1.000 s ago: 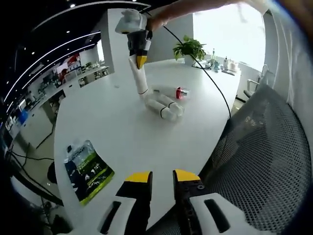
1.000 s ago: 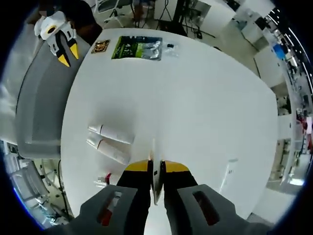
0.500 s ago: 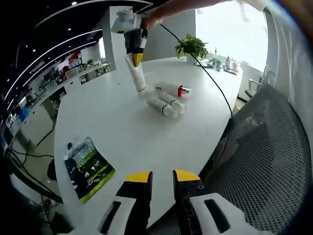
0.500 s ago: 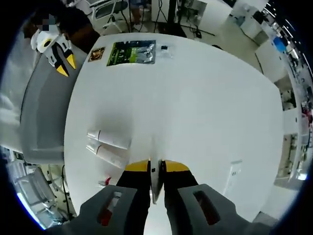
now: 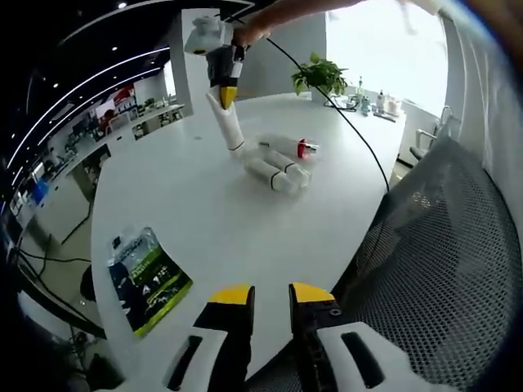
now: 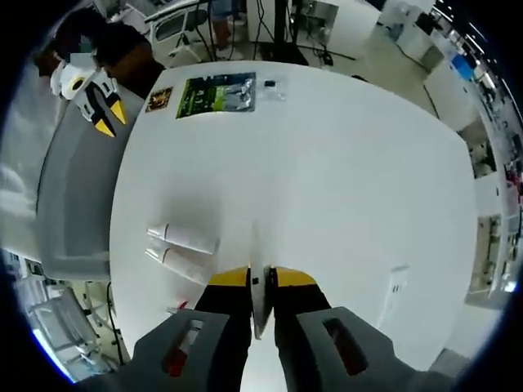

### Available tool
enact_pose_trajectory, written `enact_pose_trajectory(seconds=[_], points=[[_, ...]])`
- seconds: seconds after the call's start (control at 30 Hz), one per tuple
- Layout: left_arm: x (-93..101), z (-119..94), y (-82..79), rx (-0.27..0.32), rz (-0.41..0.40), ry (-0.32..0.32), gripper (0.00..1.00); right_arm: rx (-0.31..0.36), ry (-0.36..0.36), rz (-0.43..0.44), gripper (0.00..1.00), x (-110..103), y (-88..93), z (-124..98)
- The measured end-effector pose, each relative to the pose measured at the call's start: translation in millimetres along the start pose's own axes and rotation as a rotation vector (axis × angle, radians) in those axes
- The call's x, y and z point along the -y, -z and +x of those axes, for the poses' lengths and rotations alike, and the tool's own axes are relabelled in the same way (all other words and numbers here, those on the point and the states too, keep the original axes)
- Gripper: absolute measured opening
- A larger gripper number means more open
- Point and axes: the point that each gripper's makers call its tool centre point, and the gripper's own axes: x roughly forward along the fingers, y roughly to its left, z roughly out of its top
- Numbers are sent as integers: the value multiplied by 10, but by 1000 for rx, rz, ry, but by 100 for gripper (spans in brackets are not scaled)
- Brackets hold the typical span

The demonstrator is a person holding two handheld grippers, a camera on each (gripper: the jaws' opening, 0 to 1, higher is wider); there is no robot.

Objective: Arrange the skincare products in the storage area until every visible bottle or jar stands upright without overlapping.

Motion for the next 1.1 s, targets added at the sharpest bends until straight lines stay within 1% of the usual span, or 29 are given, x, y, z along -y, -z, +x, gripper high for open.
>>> enact_pose_trajectory(seconds=[0.2,0.27,0.37,0.4,0.53,0.6,0.63,0.73,0.83,0.9,0.97,1.03,1.1], points=[[-5,5,18,-10,6,-2,18,2,-1,16,7,16,1,-2],[-8,3,13,-7,5,-3,18,3,2,23,7,34,33,-13],[-8,1,9,-6,5,-3,18,-16,7,4,7,51,102,-30],[-7,1,8,-6,6,-4,18,-8,18,-5,7,64,108,-34],[-8,4,8,-6,2,-3,18,15,36,43,7,148,185,-67],[-2,4,4,-4,1,0,18,24,35,83,7,176,247,-91],[-1,2,-2,-1,0,1,18,27,35,89,7,187,272,-98],[-5,0,-17,8,-6,0,18,41,42,97,8,230,348,-121],[-1,4,-11,4,-2,2,18,41,56,124,9,284,432,-135],[2,3,-12,4,-3,4,18,43,52,128,9,279,452,-139],[3,3,-11,3,-3,5,18,42,57,108,9,280,473,-136],[6,5,-4,-1,-1,6,18,39,58,124,10,289,485,-135],[6,6,-2,-1,1,7,18,37,54,120,10,287,491,-132]])
